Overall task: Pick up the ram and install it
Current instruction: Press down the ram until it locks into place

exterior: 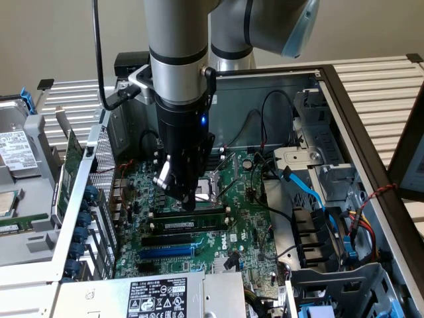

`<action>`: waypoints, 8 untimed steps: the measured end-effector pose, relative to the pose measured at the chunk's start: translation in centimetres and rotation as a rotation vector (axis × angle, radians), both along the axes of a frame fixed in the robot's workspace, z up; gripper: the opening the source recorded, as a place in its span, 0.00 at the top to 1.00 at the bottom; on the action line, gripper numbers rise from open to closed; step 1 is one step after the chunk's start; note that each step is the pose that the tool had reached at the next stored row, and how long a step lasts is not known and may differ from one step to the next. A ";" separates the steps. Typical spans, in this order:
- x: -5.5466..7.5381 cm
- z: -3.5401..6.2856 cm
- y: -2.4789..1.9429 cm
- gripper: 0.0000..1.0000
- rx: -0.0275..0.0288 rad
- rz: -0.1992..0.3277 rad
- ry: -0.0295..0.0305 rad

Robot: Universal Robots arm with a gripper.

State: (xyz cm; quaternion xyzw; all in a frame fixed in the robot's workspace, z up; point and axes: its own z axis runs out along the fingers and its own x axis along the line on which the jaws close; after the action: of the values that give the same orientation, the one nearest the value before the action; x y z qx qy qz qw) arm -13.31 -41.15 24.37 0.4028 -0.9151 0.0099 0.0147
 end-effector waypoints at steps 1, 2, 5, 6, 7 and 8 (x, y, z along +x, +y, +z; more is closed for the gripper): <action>0.0 0.00 0.00 0.89 0.0000 -0.016 0.0000; 0.0 0.00 0.00 0.89 0.0000 -0.031 0.0000; 0.0 0.00 0.00 0.89 -0.0001 -0.075 0.0000; 0.0 0.00 0.00 0.89 -0.0001 -0.090 0.0001; 0.0 0.00 0.00 0.89 0.0000 -0.104 0.0000; 0.0 0.00 0.00 0.89 -0.0001 -0.119 0.0000</action>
State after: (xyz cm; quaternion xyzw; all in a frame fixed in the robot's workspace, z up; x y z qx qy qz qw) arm -13.31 -41.15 24.38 0.3478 -0.9374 0.0091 0.0153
